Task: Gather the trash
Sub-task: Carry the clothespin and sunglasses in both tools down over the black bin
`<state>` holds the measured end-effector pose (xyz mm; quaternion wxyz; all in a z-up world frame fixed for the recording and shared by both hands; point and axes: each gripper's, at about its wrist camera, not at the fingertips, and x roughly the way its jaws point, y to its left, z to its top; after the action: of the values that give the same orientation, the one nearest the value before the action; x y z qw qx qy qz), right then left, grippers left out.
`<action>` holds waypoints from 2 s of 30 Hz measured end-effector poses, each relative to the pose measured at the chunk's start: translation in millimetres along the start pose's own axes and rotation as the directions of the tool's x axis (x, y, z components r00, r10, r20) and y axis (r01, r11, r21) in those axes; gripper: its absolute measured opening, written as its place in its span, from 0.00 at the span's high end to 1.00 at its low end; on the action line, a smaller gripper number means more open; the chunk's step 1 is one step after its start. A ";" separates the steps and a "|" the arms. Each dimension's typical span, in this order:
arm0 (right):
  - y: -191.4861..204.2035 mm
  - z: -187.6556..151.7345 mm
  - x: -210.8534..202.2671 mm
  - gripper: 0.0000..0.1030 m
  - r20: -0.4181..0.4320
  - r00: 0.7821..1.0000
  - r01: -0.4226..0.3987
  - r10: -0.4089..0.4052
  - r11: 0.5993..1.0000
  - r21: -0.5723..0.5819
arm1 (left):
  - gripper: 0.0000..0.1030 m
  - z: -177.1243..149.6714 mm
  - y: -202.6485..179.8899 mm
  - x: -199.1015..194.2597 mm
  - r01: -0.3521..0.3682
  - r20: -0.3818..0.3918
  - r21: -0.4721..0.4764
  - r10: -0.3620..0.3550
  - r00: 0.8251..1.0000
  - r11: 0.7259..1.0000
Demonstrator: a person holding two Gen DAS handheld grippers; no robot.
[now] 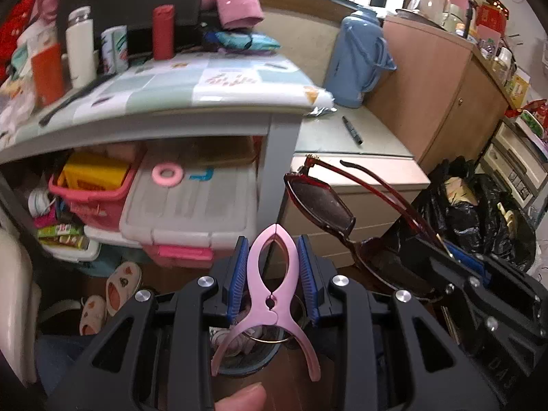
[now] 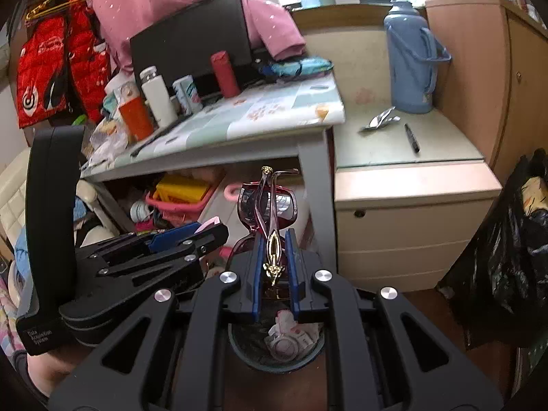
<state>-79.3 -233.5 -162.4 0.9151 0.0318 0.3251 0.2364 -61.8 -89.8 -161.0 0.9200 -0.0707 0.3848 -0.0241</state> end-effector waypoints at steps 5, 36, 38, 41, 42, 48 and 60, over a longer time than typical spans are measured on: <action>8.3 -20.5 19.7 0.87 -0.041 0.999 -0.014 0.015 1.000 0.006 | 0.72 -19.4 18.3 13.0 -0.020 -0.037 -0.018 0.020 0.999 1.000; 15.7 -80.0 140.8 0.87 -0.265 0.962 -0.049 0.063 0.997 0.060 | 0.72 -77.2 88.2 116.1 -0.113 -0.248 -0.076 0.091 0.964 0.991; 16.8 -84.0 150.9 0.87 -0.283 0.957 -0.051 0.067 0.997 0.063 | 0.72 -81.5 92.9 123.2 -0.122 -0.264 -0.080 0.097 0.960 0.989; 16.8 -88.8 164.0 0.87 -0.304 0.950 -0.052 0.071 0.996 0.069 | 0.72 -88.8 101.0 135.7 -0.132 -0.289 -0.086 0.102 0.952 0.987; 16.4 -90.8 167.9 0.87 -0.310 0.948 -0.052 0.072 0.996 0.070 | 0.72 -91.5 103.7 140.3 -0.135 -0.299 -0.089 0.102 0.949 0.987; 11.3 -100.6 190.7 0.87 -0.354 0.932 -0.048 0.075 0.995 0.084 | 0.72 -106.7 112.8 163.9 -0.144 -0.345 -0.097 0.103 0.933 0.985; -4.5 -133.2 238.3 0.87 -0.449 0.890 -0.019 0.074 0.992 0.127 | 0.72 -136.6 127.9 213.7 -0.162 -0.439 -0.108 0.099 0.893 0.981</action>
<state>2.6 -142.1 -406.4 0.8047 0.0381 0.5420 0.2393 -10.1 0.3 -425.3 0.8040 -0.1028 0.5835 0.0500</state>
